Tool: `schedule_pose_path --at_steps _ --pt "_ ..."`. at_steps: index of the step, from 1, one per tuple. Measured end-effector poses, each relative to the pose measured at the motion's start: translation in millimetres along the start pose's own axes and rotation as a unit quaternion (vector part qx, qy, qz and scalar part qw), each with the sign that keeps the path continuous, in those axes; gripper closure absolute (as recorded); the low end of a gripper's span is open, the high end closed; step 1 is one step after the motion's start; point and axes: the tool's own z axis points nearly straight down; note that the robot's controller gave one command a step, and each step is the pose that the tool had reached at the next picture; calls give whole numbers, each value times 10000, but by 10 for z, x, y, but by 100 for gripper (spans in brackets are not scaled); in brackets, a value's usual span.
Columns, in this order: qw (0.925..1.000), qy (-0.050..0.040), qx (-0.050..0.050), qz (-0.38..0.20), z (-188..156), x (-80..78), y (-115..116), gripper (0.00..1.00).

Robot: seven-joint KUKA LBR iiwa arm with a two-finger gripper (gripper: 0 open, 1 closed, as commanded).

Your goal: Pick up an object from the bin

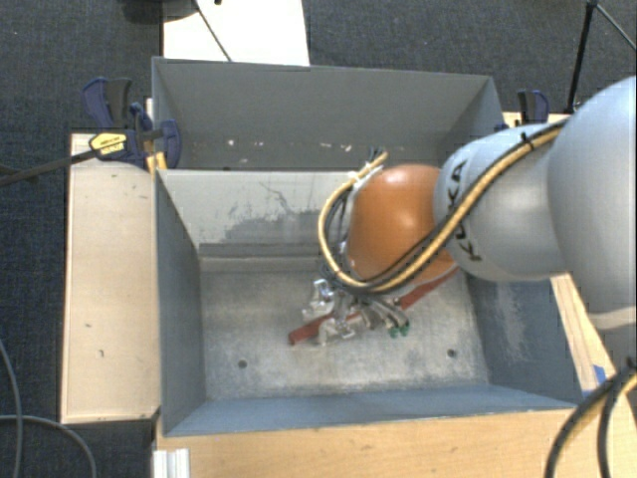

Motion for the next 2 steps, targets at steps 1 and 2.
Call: schedule_pose_path --at_steps 1,2 --pt "10000 1 0 8 0 0 0 100" --pt "9996 56 12 280 -1610 26 -178 100"
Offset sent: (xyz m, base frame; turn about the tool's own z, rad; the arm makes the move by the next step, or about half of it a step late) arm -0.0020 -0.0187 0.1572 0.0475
